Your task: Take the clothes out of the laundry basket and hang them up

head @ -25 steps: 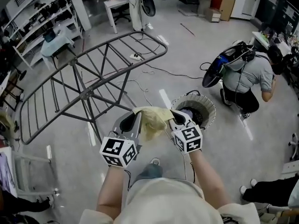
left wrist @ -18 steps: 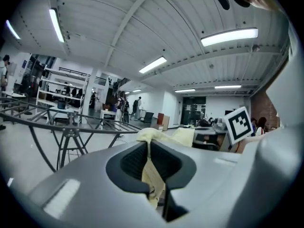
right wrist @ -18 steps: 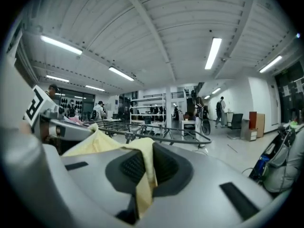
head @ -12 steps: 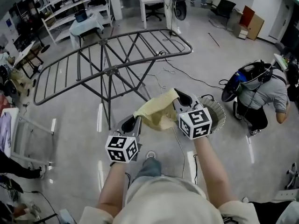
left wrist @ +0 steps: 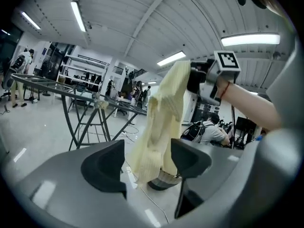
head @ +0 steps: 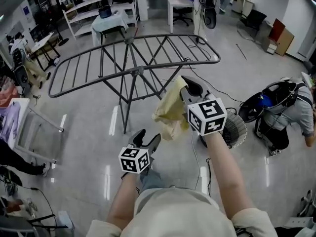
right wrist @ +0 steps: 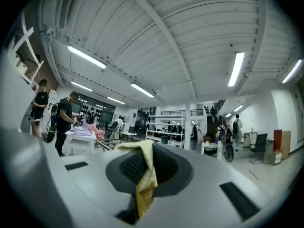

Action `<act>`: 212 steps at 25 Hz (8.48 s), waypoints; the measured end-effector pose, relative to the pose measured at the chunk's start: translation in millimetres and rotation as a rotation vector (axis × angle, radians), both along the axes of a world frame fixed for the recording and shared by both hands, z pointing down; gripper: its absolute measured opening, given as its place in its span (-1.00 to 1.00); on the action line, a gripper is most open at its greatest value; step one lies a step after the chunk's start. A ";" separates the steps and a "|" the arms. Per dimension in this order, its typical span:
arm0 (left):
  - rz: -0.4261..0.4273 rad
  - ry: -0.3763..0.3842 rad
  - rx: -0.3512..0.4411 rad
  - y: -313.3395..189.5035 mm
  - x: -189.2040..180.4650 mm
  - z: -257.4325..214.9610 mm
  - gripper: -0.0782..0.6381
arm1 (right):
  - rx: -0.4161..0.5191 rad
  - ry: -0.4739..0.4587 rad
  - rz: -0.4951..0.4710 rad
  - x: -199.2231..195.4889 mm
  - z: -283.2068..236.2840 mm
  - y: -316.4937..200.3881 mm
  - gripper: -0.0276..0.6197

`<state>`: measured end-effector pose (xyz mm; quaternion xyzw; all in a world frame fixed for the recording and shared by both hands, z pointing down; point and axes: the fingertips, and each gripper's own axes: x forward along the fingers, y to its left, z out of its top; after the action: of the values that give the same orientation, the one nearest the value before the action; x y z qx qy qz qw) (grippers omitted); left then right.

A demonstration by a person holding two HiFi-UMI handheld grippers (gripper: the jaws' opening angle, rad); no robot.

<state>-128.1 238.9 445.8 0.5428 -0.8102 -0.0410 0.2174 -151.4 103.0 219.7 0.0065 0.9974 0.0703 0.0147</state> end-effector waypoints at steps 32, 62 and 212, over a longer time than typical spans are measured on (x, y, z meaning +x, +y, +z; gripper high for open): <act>-0.366 -0.380 -0.186 211.8 -447.1 -107.8 -0.73 | 0.014 -0.105 0.101 -298.8 -73.2 19.5 -0.88; -0.569 -0.506 -0.403 210.5 -820.2 -190.8 -0.73 | 0.009 0.008 0.061 -688.5 -46.6 -50.6 -0.88; 0.480 -0.024 -0.080 -367.8 76.5 31.8 -0.75 | -0.259 0.164 0.808 267.5 203.0 -289.2 -0.91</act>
<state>-51.6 -128.9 477.7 0.7111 -0.6615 0.0504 0.2325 116.1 -186.1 422.7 -0.3810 0.9182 -0.0561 -0.0928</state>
